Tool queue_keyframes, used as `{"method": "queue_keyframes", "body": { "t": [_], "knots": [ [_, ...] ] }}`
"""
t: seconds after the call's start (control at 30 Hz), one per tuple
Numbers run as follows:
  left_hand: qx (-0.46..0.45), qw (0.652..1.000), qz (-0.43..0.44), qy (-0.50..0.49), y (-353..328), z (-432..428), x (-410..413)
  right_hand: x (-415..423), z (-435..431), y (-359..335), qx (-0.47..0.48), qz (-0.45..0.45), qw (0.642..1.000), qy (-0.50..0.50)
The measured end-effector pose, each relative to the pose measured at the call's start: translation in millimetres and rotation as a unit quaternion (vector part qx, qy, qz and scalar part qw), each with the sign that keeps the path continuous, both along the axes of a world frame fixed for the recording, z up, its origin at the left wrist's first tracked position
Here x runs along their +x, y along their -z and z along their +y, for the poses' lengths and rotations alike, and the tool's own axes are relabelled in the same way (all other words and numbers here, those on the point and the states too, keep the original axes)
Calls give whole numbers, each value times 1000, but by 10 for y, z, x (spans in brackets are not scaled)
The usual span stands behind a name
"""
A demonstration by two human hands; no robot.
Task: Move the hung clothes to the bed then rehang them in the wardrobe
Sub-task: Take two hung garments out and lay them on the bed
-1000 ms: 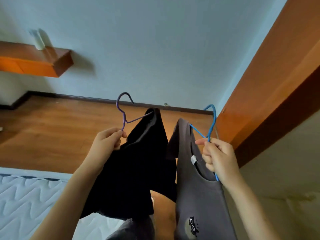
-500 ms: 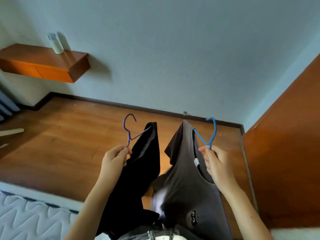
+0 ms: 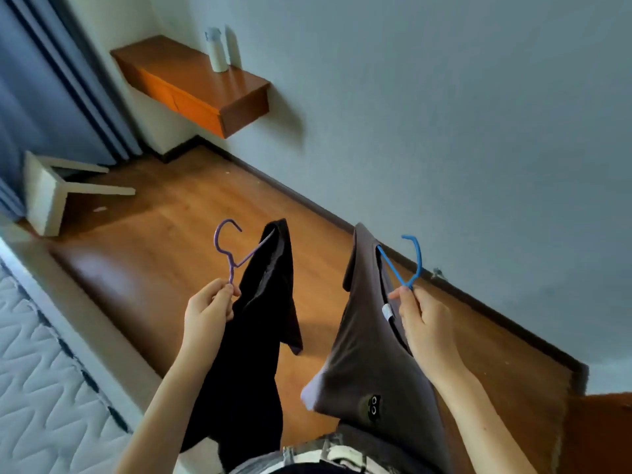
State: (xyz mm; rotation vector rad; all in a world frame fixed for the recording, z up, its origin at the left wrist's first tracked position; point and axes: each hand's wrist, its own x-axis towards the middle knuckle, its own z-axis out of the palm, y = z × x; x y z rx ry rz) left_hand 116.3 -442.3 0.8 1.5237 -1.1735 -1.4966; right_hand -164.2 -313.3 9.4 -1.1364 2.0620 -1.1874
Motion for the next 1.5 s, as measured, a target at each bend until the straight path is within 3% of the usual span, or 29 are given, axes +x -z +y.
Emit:
{"method": "queue_keyframes", "body": {
  "t": [0.17,0.4,0.6,0.83,1.17,1.5],
  "knots": [
    [-67,984,-62,-153,100,13,-269,-455,-1119,-113,8,0,988,-155],
    [-40,949,-87,-302,291,-309,-379,-649,-2674,90,12,-18,953,-302],
    [-1,923,-96,-372,537,-1214,-400,-826,-4175,536,5,63,935,-350],
    [-5,902,-89,-423,420,-2799,-14,-772,-5853,380,-36,127,923,-363],
    [20,859,-127,-495,483,-4867,700,297,-8443,499,-61,99,902,-416],
    [71,752,-166,-634,573,-6070,1306,2075,-10854,568,-76,93,823,-555]
  ]
}}
